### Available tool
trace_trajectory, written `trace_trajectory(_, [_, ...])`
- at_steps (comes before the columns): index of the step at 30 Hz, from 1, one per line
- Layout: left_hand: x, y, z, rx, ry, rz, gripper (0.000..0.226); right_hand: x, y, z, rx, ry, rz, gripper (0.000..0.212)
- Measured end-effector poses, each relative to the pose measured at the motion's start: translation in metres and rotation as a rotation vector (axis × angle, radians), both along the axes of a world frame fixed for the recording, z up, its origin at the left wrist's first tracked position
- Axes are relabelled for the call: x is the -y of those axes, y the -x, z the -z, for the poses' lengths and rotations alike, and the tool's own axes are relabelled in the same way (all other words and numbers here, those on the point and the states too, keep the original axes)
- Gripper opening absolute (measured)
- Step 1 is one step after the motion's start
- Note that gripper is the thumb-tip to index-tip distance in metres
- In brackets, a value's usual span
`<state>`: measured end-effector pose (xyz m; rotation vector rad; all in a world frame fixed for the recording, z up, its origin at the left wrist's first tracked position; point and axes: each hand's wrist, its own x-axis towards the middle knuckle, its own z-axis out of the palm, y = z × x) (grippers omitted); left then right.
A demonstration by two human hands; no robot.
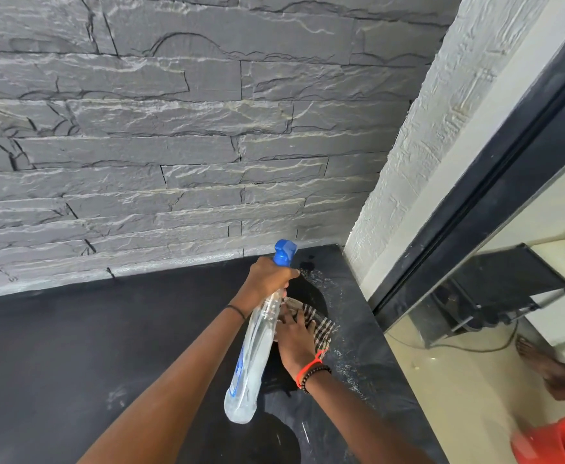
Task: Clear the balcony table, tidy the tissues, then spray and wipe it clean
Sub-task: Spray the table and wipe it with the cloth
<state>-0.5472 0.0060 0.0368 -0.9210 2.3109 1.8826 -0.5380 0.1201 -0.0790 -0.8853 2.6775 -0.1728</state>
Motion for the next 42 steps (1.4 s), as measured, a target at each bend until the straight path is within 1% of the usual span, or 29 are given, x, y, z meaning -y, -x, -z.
trace_trajectory(3, [0.015,-0.009,0.007,-0.013,-0.011,-0.043,0.018,0.010,0.021,0.001,-0.045,0.017,-0.037,0.036])
trace_trajectory(6, [0.028,-0.021,0.014,-0.016,-0.026,-0.063,0.018,0.030,0.055,0.000,-0.042,0.007,-0.036,0.038])
trace_trajectory(9, [0.041,-0.031,0.021,-0.015,-0.048,-0.110,0.023,0.043,0.095,-0.003,-0.046,-0.013,-0.015,0.041])
trace_trajectory(12, [0.053,-0.037,0.026,-0.019,-0.075,-0.154,0.023,0.035,0.136,0.000,-0.048,-0.031,0.008,0.041])
trace_trajectory(15, [0.062,-0.042,0.029,-0.017,-0.094,-0.184,0.023,0.007,0.171,0.006,-0.056,-0.050,0.094,0.040])
trace_trajectory(18, [0.068,-0.042,0.029,-0.027,-0.105,-0.190,0.024,-0.022,0.168,0.005,-0.068,-0.067,0.241,0.037])
trace_trajectory(20, [0.071,-0.041,0.028,-0.026,-0.107,-0.194,0.024,-0.028,0.145,0.005,-0.103,-0.080,0.273,0.039])
trace_trajectory(22, [0.072,-0.039,0.028,-0.023,-0.112,-0.197,0.024,-0.021,0.119,0.009,-0.157,-0.066,0.212,0.042])
trace_trajectory(24, [0.073,-0.036,0.028,-0.021,-0.110,-0.197,0.024,-0.004,0.102,0.012,-0.189,-0.033,0.096,0.045])
trace_trajectory(27, [0.071,-0.033,0.028,-0.010,-0.093,-0.193,0.022,0.032,0.098,0.013,-0.165,-0.017,-0.074,0.045])
trace_trajectory(29, [0.068,-0.030,0.028,-0.007,-0.092,-0.191,0.022,0.053,0.109,0.011,-0.141,-0.027,-0.108,0.043])
trace_trajectory(33, [0.066,-0.031,0.025,-0.018,-0.122,-0.188,0.021,0.060,0.146,0.005,-0.063,-0.032,-0.054,0.042])
trace_trajectory(35, [0.066,-0.033,0.023,-0.013,-0.110,-0.175,0.020,0.050,0.161,0.009,-0.052,-0.023,-0.036,0.041])
trace_trajectory(39, [0.063,-0.038,0.021,-0.006,-0.071,-0.158,0.020,0.014,0.194,0.018,-0.123,-0.027,0.040,0.042])
trace_trajectory(42, [0.058,-0.041,0.022,0.008,-0.056,-0.138,0.020,-0.021,0.222,0.015,-0.110,-0.055,0.092,0.039])
